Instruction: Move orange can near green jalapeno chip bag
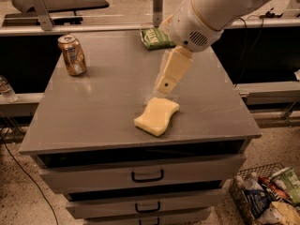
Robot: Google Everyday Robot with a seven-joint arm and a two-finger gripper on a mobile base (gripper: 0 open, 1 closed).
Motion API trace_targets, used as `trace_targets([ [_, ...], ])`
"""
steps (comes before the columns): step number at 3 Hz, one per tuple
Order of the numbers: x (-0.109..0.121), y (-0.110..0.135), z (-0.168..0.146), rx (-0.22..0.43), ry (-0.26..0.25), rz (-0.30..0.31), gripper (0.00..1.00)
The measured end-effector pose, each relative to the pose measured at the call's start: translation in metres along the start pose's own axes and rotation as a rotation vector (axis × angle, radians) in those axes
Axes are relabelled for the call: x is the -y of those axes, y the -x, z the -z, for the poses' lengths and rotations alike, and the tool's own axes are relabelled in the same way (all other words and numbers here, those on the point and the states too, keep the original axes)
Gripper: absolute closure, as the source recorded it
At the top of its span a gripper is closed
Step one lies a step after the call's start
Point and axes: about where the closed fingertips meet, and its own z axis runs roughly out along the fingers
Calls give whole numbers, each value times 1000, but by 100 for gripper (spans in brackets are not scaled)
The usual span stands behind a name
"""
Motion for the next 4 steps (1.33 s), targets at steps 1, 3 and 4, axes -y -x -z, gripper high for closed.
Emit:
trace_targets([
  [1,11,22,-27,68,-2,11,0],
  [3,67,87,-116,287,-10,29,0],
  [4,87,112,-160,363,-13,31,0],
])
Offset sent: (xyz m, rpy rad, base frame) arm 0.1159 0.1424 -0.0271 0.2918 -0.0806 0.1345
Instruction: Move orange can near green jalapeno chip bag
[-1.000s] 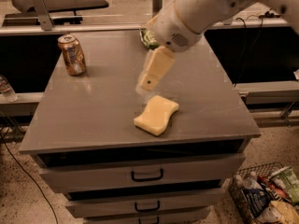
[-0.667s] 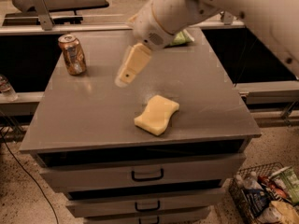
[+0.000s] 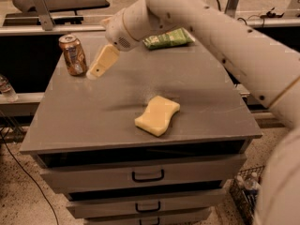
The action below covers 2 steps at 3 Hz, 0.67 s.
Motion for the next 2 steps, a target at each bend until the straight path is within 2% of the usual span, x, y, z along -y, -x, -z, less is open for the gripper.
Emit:
trace_targets([
  [1,20,-2,-49,49,-8,-15,0],
  [2,36,0,-89,96,0,-60,0],
])
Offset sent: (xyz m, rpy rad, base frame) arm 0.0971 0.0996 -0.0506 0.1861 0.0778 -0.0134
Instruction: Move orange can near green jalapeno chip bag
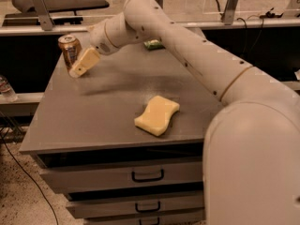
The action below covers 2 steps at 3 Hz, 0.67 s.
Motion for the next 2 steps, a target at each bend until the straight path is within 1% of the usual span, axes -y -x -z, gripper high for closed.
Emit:
trace_targets([
  [1,9,4,-31,46,21,-57,0],
  [2,13,5,-51,76,34,-129,24],
])
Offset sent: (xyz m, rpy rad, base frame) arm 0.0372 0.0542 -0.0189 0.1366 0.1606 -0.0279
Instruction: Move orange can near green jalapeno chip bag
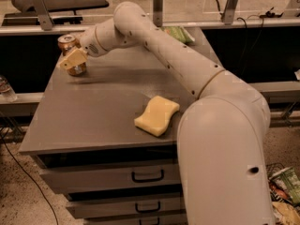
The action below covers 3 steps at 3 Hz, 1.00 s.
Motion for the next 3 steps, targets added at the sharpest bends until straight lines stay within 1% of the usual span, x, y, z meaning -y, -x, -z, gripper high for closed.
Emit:
trace_targets([
  [1,3,-4,-2,16,-5,-43,47],
  [2,7,-4,12,38,-32,-67,72],
  [3,13,4,49,100,-96,-68,94],
])
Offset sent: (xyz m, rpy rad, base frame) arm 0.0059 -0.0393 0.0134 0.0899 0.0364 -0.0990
